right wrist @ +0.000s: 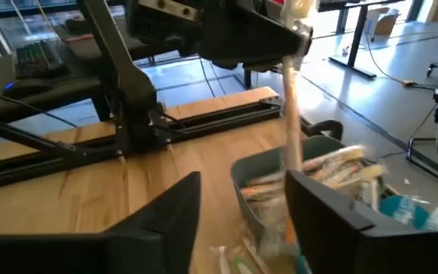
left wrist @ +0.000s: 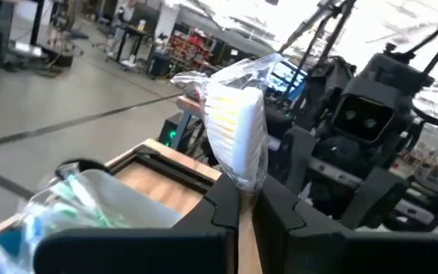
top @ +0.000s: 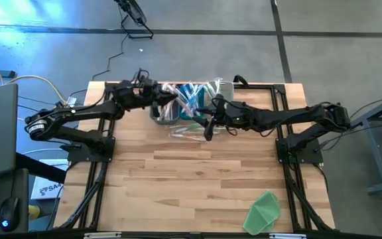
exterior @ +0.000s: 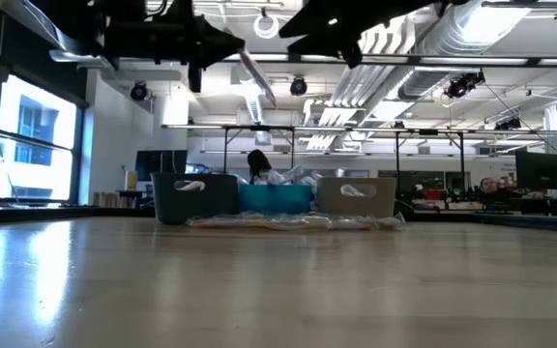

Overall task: Pick & Place Toothbrushes
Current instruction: Put the orange toothbrush into the dark blue bin

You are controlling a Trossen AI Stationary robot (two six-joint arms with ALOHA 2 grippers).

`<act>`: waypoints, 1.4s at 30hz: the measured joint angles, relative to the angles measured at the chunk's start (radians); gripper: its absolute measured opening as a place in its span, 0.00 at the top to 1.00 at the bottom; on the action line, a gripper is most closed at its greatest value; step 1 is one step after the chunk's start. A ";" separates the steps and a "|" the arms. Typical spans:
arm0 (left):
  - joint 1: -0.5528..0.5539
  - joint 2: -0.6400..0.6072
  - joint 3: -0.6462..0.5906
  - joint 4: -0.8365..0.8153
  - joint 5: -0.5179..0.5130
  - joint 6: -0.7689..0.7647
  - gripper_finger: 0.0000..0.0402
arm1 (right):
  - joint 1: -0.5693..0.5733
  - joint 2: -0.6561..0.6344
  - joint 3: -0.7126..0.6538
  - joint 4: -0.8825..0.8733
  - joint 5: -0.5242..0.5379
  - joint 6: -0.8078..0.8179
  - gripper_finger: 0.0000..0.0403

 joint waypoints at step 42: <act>0.218 0.057 0.000 -0.595 -0.235 -0.183 0.84 | -0.020 -0.258 0.001 -0.399 0.222 0.110 0.53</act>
